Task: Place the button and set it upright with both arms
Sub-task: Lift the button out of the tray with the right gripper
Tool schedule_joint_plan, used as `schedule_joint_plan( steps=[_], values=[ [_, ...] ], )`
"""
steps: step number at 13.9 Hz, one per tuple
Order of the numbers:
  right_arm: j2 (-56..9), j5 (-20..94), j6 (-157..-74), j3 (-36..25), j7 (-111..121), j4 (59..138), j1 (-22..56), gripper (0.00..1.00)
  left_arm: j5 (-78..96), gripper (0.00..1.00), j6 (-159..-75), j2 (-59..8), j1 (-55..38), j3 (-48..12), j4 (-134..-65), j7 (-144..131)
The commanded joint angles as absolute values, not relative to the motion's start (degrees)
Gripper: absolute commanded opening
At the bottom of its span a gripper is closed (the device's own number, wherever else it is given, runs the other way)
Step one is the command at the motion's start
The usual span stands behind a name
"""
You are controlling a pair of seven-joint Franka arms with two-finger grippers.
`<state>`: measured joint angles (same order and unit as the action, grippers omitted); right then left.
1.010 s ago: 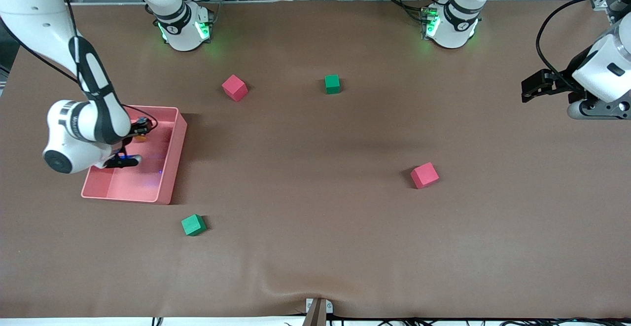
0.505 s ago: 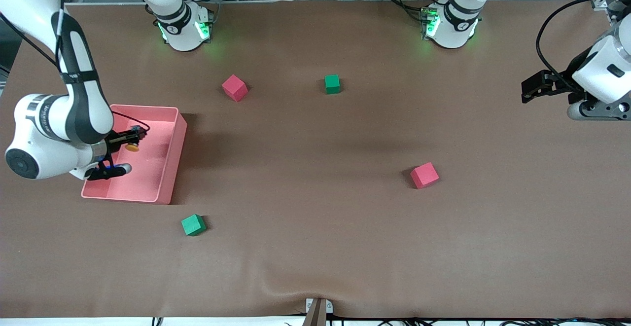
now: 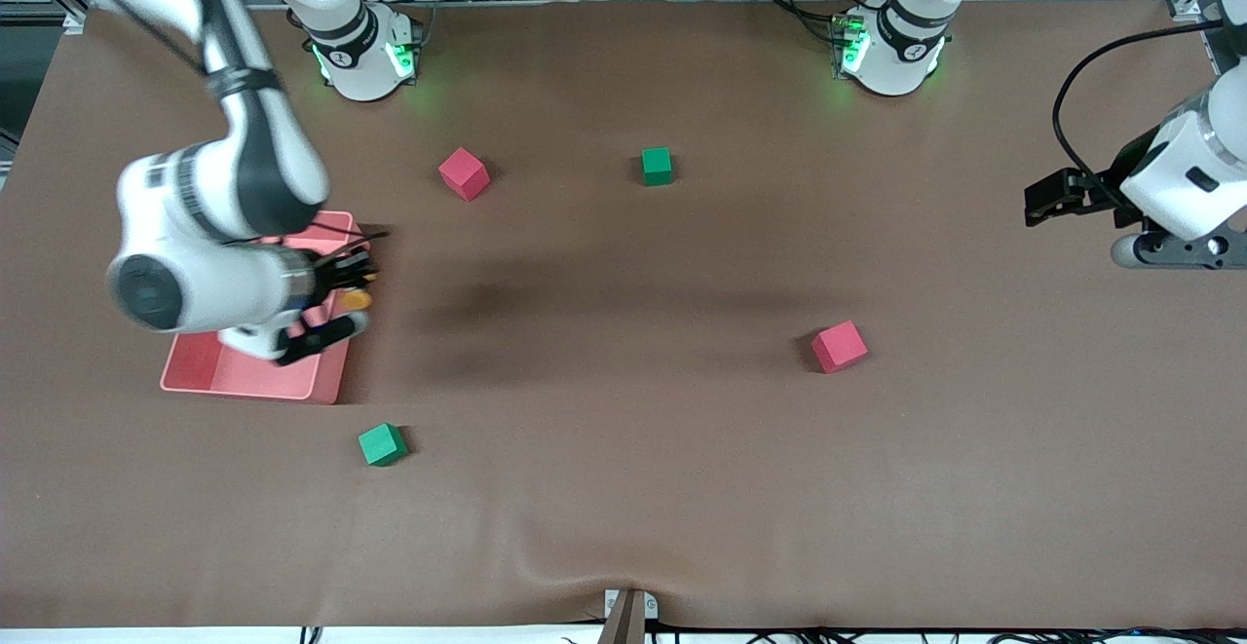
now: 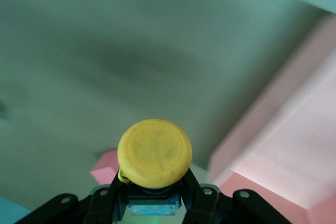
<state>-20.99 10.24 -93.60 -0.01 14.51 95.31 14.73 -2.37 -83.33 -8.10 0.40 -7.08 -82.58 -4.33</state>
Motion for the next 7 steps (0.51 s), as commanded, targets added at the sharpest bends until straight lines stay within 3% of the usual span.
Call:
schedule_joint_plan(
  steps=[1, 3, 7],
  values=[
    [-21.44, 15.70, -93.34, -0.97, 10.92, 94.57, 21.60, 0.06, -2.55, 1.00, -83.67, -9.75, 0.97, -7.12, -81.56, -3.87],
    [-22.58, 19.59, -93.60, -0.97, 10.63, 93.96, 24.68, 0.07, -2.55, 1.00, -83.76, -10.98, 0.97, -6.86, -81.56, -3.87],
    [-26.53, 19.95, -102.20, -1.05, -3.19, 91.67, 32.42, 0.06, -2.55, 1.00, -83.93, -13.53, 1.23, -6.68, -81.56, -3.96]
  ],
)
